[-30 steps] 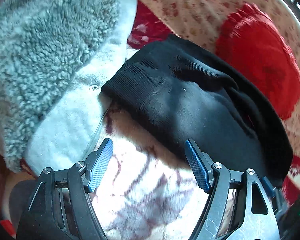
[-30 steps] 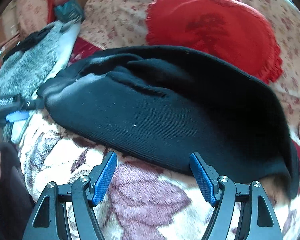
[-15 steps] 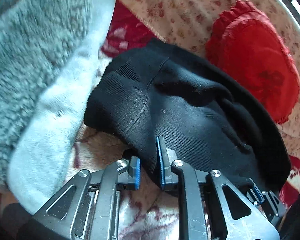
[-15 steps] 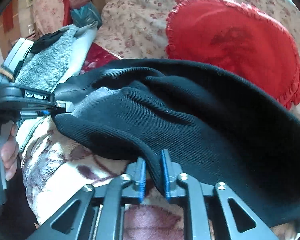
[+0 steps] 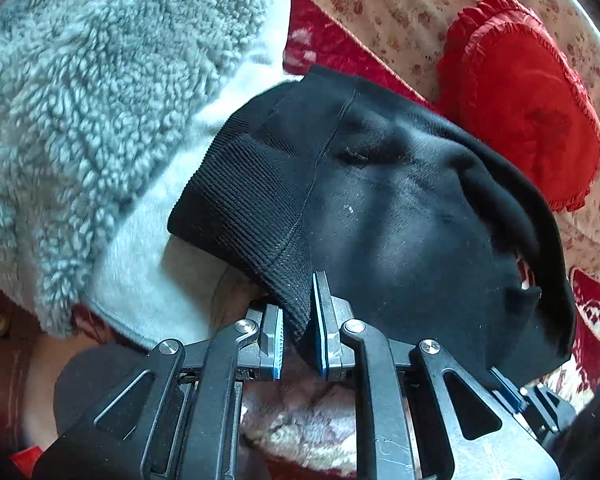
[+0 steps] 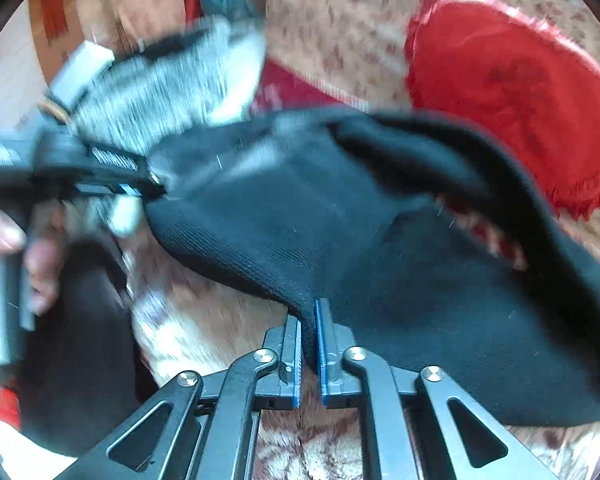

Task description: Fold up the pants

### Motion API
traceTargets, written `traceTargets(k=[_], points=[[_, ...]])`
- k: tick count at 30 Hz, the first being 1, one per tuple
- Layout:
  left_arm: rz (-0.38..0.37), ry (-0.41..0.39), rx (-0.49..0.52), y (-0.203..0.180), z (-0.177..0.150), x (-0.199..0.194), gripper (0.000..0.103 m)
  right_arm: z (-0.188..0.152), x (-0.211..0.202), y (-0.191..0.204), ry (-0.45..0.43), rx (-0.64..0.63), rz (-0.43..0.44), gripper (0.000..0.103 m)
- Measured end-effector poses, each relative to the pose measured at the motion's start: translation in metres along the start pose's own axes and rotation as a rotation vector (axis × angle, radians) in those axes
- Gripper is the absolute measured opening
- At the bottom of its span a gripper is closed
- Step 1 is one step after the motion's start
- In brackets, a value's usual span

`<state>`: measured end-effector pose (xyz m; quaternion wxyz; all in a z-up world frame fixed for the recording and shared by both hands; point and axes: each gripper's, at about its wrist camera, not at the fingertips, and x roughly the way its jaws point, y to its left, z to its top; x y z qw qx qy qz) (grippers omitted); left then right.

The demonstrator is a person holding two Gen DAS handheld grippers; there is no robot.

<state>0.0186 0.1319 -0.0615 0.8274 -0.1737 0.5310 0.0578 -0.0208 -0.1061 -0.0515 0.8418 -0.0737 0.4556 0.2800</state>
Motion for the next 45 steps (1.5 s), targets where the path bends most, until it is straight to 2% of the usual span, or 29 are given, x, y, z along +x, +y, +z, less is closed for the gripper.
traceTargets(k=[2,4,6,8,10,11,13,17,20,22,24,27,29,31,32,34,38,40,45], points=[[0.024,-0.021,0.018,-0.001,-0.002,-0.011,0.018,0.002,0.002,-0.001,0.014,0.006,-0.002,0.011],[0.031,-0.036,0.018,-0.001,-0.004,-0.027,0.018,0.007,-0.010,-0.008,-0.012,0.033,0.027,0.016],[0.043,-0.075,0.024,-0.001,-0.005,-0.043,0.018,0.013,-0.026,-0.020,-0.041,0.076,0.042,0.027],[0.071,-0.129,0.034,-0.002,-0.007,-0.059,0.018,0.018,-0.042,-0.038,-0.083,0.135,0.043,0.029],[0.072,-0.160,0.037,-0.004,-0.007,-0.071,0.026,0.020,-0.057,-0.056,-0.113,0.193,0.051,0.029],[0.064,-0.164,0.042,-0.005,0.000,-0.069,0.033,0.020,-0.063,-0.063,-0.126,0.217,0.058,0.029],[0.041,-0.175,0.071,-0.017,0.004,-0.066,0.039,0.021,-0.067,-0.077,-0.145,0.268,0.057,0.029],[-0.011,-0.131,0.142,-0.056,0.005,-0.044,0.040,0.031,-0.044,-0.115,-0.109,0.362,0.031,0.029],[-0.028,-0.092,0.213,-0.089,0.001,-0.020,0.040,0.030,-0.019,-0.150,-0.022,0.442,0.031,0.029],[-0.039,-0.050,0.254,-0.108,-0.002,-0.002,0.040,0.027,-0.006,-0.173,0.029,0.465,-0.028,0.029],[-0.029,-0.016,0.283,-0.125,-0.006,0.015,0.040,0.035,-0.002,-0.193,0.036,0.457,-0.074,0.029],[0.001,-0.010,0.326,-0.144,-0.007,0.028,0.040,0.066,0.007,-0.220,0.028,0.401,-0.196,0.029],[-0.007,-0.011,0.338,-0.151,-0.006,0.027,0.040,0.087,0.010,-0.236,0.007,0.366,-0.286,0.029],[-0.025,-0.006,0.338,-0.156,-0.005,0.025,0.040,0.098,0.002,-0.247,-0.010,0.376,-0.297,0.029],[-0.032,-0.009,0.343,-0.159,-0.006,0.024,0.040,0.098,-0.007,-0.253,-0.024,0.395,-0.269,0.029],[-0.046,-0.014,0.362,-0.167,-0.011,0.022,0.040,0.089,-0.023,-0.256,-0.037,0.415,-0.230,0.029],[-0.072,-0.008,0.400,-0.187,-0.020,0.025,0.040,0.040,-0.051,-0.253,0.043,0.412,-0.250,0.030],[-0.064,-0.004,0.418,-0.194,-0.027,0.026,0.040,0.011,-0.065,-0.254,0.089,0.405,-0.291,0.032],[-0.053,0.003,0.415,-0.198,-0.034,0.029,0.040,-0.030,-0.093,-0.267,0.104,0.442,-0.369,0.042]])
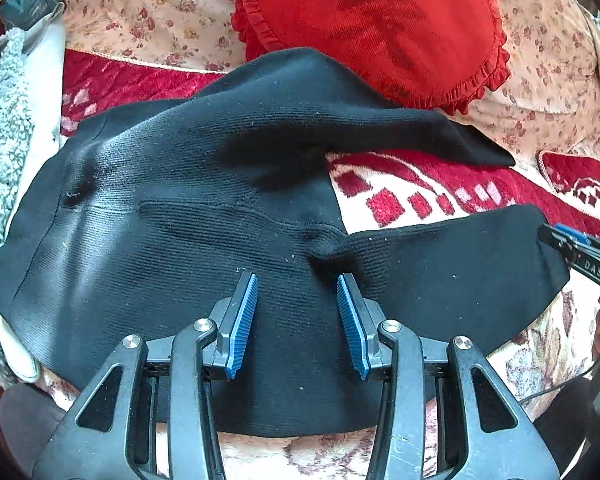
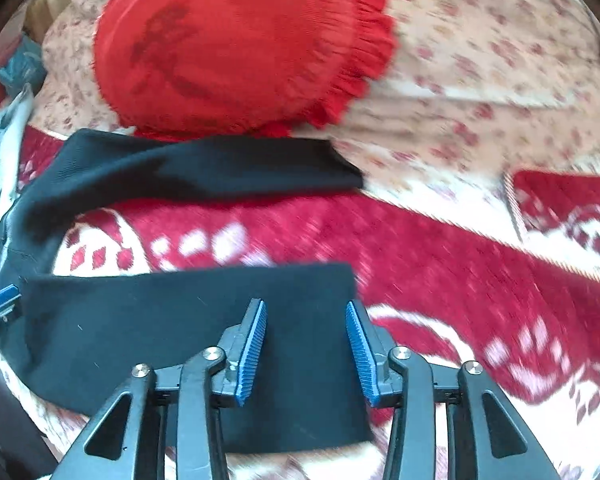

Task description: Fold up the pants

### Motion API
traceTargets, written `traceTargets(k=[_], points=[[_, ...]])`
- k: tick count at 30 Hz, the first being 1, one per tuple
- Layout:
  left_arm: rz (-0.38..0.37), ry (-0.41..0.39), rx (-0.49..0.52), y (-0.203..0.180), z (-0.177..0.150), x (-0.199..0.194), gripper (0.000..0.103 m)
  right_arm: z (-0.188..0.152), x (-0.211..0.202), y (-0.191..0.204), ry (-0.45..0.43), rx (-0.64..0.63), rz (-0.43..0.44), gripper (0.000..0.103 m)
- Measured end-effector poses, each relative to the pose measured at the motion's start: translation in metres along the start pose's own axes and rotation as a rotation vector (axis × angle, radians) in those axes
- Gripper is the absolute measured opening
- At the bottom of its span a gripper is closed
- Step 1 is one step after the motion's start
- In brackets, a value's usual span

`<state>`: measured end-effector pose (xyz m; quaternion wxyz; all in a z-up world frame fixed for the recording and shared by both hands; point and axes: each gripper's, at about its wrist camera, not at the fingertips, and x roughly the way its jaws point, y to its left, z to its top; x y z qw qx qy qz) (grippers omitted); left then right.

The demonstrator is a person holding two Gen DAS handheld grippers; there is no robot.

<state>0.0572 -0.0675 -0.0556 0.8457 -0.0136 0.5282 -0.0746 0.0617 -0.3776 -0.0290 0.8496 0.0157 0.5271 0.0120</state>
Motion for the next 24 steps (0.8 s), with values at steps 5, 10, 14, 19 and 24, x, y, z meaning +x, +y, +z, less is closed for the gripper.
traceTargets(k=[5,10,14,19,24], points=[[0.008,0.010,0.000,0.000,-0.002,0.001,0.040,-0.010,0.016,-0.010,0.022,0.061,0.049,0.046],[0.002,0.016,-0.013,0.002,-0.006,-0.002,0.040,-0.014,0.013,-0.003,-0.010,0.056,0.090,0.028],[-0.010,0.001,-0.023,0.002,-0.008,-0.009,0.040,-0.020,-0.007,0.008,-0.076,0.019,0.027,0.007],[-0.019,-0.035,-0.021,0.002,-0.011,-0.026,0.040,-0.029,-0.038,0.000,-0.100,0.011,-0.039,0.007],[0.007,-0.030,-0.055,0.018,-0.017,-0.026,0.040,-0.050,-0.031,-0.013,-0.031,0.014,-0.105,0.007]])
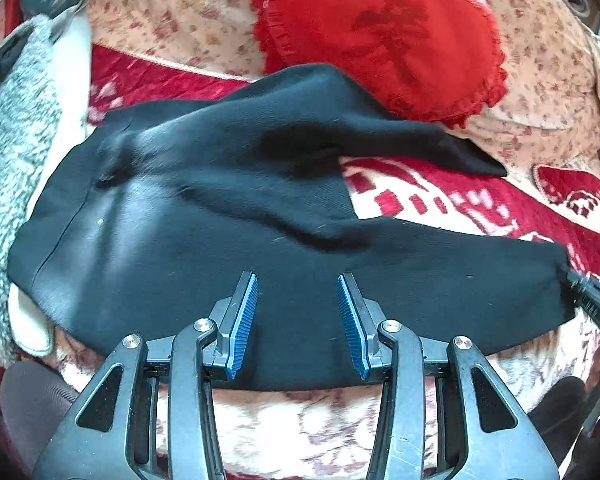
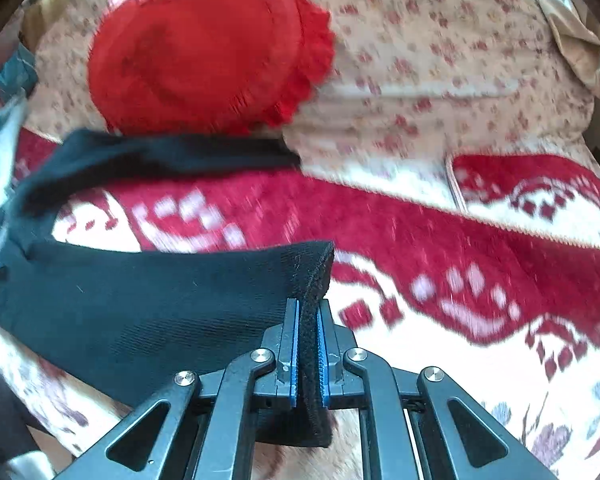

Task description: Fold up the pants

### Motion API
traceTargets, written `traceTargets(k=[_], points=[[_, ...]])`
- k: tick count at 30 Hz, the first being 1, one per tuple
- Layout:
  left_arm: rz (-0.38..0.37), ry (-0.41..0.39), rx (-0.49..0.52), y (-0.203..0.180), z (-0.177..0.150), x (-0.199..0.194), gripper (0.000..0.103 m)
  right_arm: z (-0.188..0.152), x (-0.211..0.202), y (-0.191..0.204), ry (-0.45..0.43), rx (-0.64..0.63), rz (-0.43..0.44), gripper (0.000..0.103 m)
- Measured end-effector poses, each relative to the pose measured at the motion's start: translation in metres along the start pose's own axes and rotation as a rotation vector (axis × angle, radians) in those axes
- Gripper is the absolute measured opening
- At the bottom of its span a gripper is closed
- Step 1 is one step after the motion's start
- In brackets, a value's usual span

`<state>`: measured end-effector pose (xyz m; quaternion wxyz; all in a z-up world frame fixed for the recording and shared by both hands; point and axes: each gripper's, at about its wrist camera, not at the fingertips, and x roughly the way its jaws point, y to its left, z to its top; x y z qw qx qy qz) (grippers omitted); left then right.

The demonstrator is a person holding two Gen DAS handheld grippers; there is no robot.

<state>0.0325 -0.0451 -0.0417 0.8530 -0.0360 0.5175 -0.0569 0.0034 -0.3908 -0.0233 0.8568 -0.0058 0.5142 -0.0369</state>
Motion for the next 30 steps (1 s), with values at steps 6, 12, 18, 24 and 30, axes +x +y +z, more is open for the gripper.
traceTargets(k=[6,12,18,24,30], points=[[0.026,0.027,-0.054,0.025,-0.008,0.003,0.040,-0.007,0.016,0.002,0.036,0.015,-0.053,0.015],[0.054,0.004,-0.091,0.046,-0.006,-0.003,0.040,0.013,-0.023,0.028,-0.081,0.017,0.105,0.019],[0.094,0.002,-0.115,0.062,-0.007,0.001,0.042,0.018,-0.015,0.103,-0.071,-0.023,0.370,0.019],[0.100,0.012,-0.117,0.072,-0.007,0.013,0.055,0.015,0.015,0.176,-0.003,-0.140,0.465,0.019],[0.089,0.011,-0.096,0.078,0.004,0.013,0.061,0.031,0.022,0.195,0.025,-0.195,0.461,0.029]])
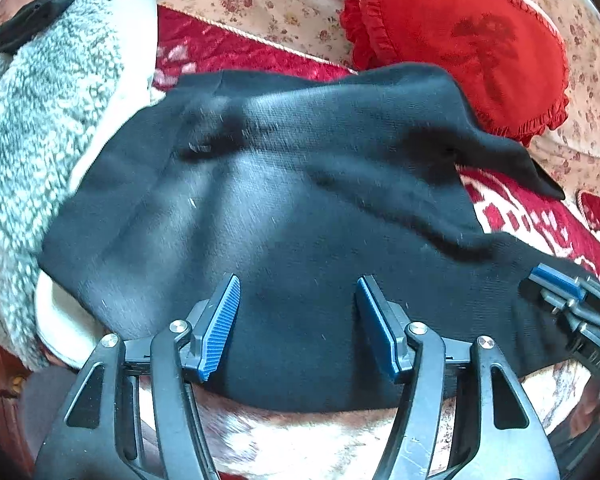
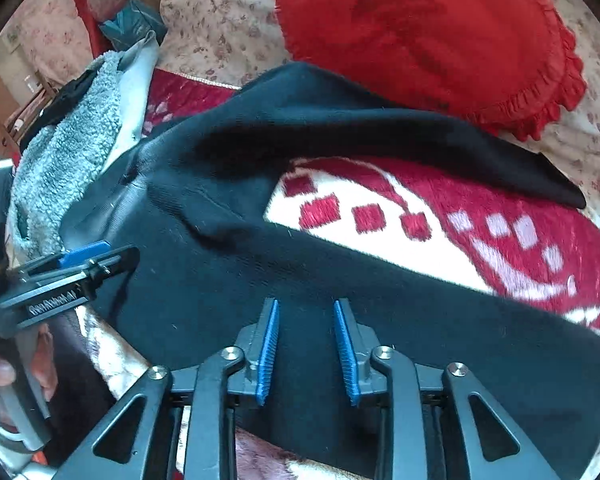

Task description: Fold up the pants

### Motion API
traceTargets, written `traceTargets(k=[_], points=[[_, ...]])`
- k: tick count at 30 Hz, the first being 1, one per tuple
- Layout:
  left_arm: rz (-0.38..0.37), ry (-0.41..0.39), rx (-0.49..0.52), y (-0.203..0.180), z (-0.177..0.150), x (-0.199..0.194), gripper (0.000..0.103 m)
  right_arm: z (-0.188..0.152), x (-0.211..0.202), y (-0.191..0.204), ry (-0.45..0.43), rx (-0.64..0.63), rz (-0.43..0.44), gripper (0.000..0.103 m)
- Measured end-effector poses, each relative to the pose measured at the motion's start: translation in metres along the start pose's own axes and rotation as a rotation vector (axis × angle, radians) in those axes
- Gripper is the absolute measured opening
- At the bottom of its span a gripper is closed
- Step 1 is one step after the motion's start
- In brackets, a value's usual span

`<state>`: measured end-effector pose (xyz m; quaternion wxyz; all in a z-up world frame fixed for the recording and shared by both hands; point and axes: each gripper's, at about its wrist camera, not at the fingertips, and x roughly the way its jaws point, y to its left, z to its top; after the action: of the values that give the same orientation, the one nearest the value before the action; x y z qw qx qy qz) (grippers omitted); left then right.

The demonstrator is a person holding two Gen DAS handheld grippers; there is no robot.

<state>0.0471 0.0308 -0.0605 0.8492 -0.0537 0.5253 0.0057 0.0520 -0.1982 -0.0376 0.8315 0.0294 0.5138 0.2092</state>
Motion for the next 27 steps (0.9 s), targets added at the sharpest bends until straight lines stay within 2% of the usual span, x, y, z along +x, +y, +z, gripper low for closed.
traceTargets(k=[4,10,13,20,22,24,27], points=[[0.018,-0.037,-0.075,0.029,0.027,-0.005,0.061,0.029,-0.008,0.005,-0.054,-0.034,0.007,0.037],[0.075,-0.048,-0.140,0.070,0.063,0.002,0.061,0.102,0.000,0.010,-0.121,-0.106,-0.012,0.044],[0.084,-0.027,-0.167,0.083,0.069,0.013,0.061,0.139,0.010,0.025,-0.124,-0.141,0.071,0.047],[0.133,-0.029,-0.184,0.095,0.085,0.031,0.061,0.188,0.082,0.096,-0.021,-0.316,0.170,0.048],[0.159,-0.032,-0.195,0.102,0.091,0.037,0.061,0.195,0.105,0.110,0.009,-0.355,0.151,0.048],[0.137,-0.009,-0.215,0.110,0.094,0.047,0.065,0.201,0.129,0.121,0.051,-0.409,0.127,0.048],[0.140,-0.028,-0.215,0.112,0.093,0.053,0.072,0.205,0.166,0.128,0.146,-0.484,0.068,0.048]])
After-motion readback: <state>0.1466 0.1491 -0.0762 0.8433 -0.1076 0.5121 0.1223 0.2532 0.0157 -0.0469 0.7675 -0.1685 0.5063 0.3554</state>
